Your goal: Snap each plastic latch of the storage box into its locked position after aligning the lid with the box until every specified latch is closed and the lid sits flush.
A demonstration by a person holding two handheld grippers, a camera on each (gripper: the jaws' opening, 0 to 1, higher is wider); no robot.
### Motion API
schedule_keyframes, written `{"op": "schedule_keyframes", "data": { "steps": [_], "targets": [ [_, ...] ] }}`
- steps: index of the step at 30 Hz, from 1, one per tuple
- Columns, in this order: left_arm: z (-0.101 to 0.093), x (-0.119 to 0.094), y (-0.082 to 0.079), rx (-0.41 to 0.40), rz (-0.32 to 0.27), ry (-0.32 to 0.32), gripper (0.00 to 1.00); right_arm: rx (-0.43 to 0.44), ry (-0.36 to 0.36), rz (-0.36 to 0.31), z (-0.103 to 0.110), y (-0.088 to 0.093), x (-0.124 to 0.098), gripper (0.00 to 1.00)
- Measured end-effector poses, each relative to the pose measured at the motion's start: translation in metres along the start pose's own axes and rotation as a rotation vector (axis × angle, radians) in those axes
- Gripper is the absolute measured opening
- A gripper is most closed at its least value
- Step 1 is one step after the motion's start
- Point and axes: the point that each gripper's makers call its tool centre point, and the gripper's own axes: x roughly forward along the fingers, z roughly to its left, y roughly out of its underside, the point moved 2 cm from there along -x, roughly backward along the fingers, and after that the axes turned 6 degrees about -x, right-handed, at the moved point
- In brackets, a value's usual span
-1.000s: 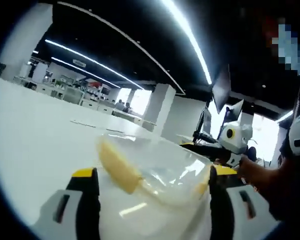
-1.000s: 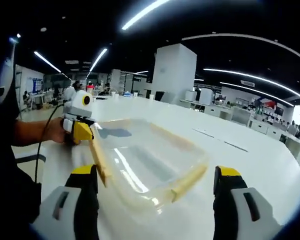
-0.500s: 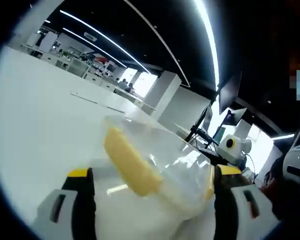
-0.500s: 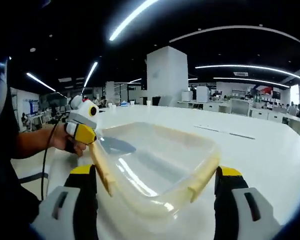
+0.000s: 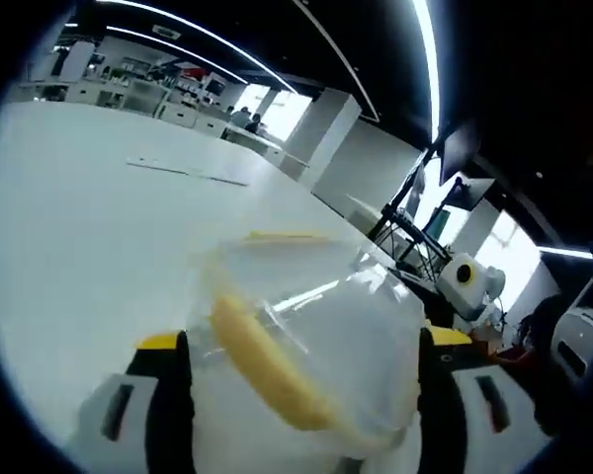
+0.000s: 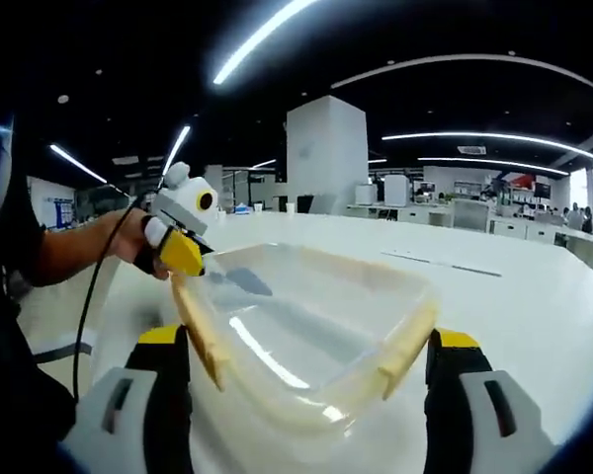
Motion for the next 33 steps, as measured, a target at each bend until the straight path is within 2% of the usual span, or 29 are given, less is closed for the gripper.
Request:
{"op": "schedule_keyframes", "data": {
  "steps": [2, 5, 6, 10, 17, 21, 27, 31, 33],
  "targets": [
    [-0.001, 0.002, -0.003, 0.013, 0.008, 0.005, 0.92, -0.001, -0.001, 0.000, 0.000, 0.000, 0.000, 1.00],
    [-0.002, 0.008, -0.003, 0.038, 0.055, 0.008, 0.91, -0.002, -0.003, 0.000, 0.000, 0.000, 0.000, 1.00],
    [0.003, 0.011, -0.005, 0.052, 0.082, 0.005, 0.91, -0.002, -0.004, -0.001, 0.000, 0.000, 0.000, 1.00],
    [0.004, 0.015, -0.007, 0.048, 0.110, 0.017, 0.93, -0.001, -0.004, -0.006, 0.001, 0.000, 0.000, 1.00],
    [0.005, 0.024, -0.005, 0.053, 0.201, 0.070, 0.99, 0.001, 0.008, -0.011, 0.001, -0.001, 0.001, 0.99],
    [0.003, 0.029, -0.003, 0.076, 0.249, 0.097, 0.99, -0.002, 0.008, -0.012, 0.001, -0.001, 0.001, 0.97],
    [-0.001, 0.032, 0.000, 0.091, 0.331, 0.083, 0.98, 0.001, 0.007, -0.013, 0.002, 0.000, 0.001, 0.94],
    [-0.004, 0.032, 0.003, 0.096, 0.348, 0.081, 0.98, 0.007, 0.005, -0.011, 0.003, 0.000, 0.001, 0.92],
    [-0.006, 0.032, 0.004, 0.100, 0.365, 0.082, 0.98, 0.012, 0.013, -0.031, 0.004, 0.002, 0.000, 0.91]
  ]
}}
